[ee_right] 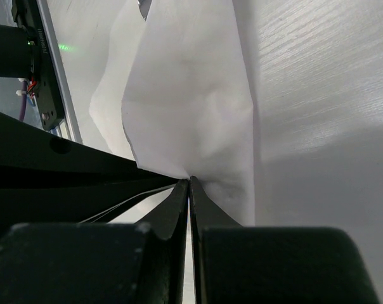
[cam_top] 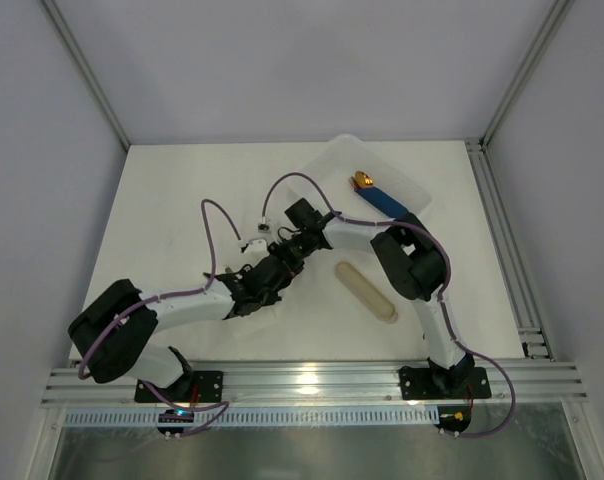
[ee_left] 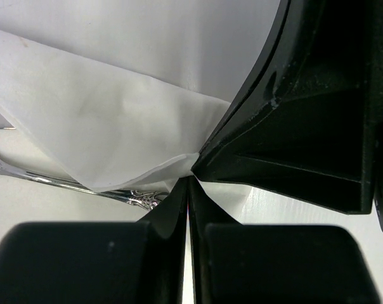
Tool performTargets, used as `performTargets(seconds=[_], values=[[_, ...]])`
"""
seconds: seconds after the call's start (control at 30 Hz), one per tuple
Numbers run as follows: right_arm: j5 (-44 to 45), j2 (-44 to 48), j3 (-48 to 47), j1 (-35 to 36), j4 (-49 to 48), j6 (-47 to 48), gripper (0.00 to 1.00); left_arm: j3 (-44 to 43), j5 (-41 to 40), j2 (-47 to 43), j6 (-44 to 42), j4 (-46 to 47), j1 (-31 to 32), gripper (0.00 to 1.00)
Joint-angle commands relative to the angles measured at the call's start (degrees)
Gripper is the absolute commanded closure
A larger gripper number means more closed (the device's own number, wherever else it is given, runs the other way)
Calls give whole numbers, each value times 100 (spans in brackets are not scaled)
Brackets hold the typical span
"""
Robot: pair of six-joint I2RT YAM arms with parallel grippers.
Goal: Place the utensils on the paper napkin and roll it up
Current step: Roll the napkin at the center of the board.
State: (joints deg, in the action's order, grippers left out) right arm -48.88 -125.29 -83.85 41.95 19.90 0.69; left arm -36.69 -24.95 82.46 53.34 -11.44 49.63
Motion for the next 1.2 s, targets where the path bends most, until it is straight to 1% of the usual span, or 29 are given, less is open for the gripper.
performTargets(seconds=[0.0, 0.13, 0.27, 0.37, 0.47, 0.53, 0.73, 0.87, 0.93, 0.97, 1.17], values=[[274, -276, -70, 102, 23, -7, 96, -216, -370, -194, -78, -235, 56, 100], [441, -250, 97, 120, -179, -164, 96, -312, -449, -405, -105, -490, 65, 100], [555, -171, 360, 129, -381, -306, 96, -427, -528, -817, -96, -806, 65, 100], [634, -162, 431, 120, -461, -367, 96, -593, -774, -1073, -105, -1193, 65, 96], [704, -153, 571, 129, -645, -525, 96, -900, -819, -1249, -219, -1623, -32, 95], [722, -144, 651, 138, -776, -604, 96, -1015, -731, -1276, -254, -1808, -207, 95], [766, -144, 713, 164, -839, -631, 96, -1042, -397, -1031, -298, -1651, -602, 97], [784, -153, 721, 173, -804, -596, 96, -981, -125, -749, -386, -1371, -866, 99], [775, -162, 721, 173, -777, -587, 96, -867, 156, -661, -456, -1160, -972, 100], [766, -162, 730, 173, -777, -579, 96, -814, 201, -661, -482, -932, -981, 100], [731, -118, 748, 190, -777, -561, 96, -594, 438, -494, -535, -474, -1051, 100]])
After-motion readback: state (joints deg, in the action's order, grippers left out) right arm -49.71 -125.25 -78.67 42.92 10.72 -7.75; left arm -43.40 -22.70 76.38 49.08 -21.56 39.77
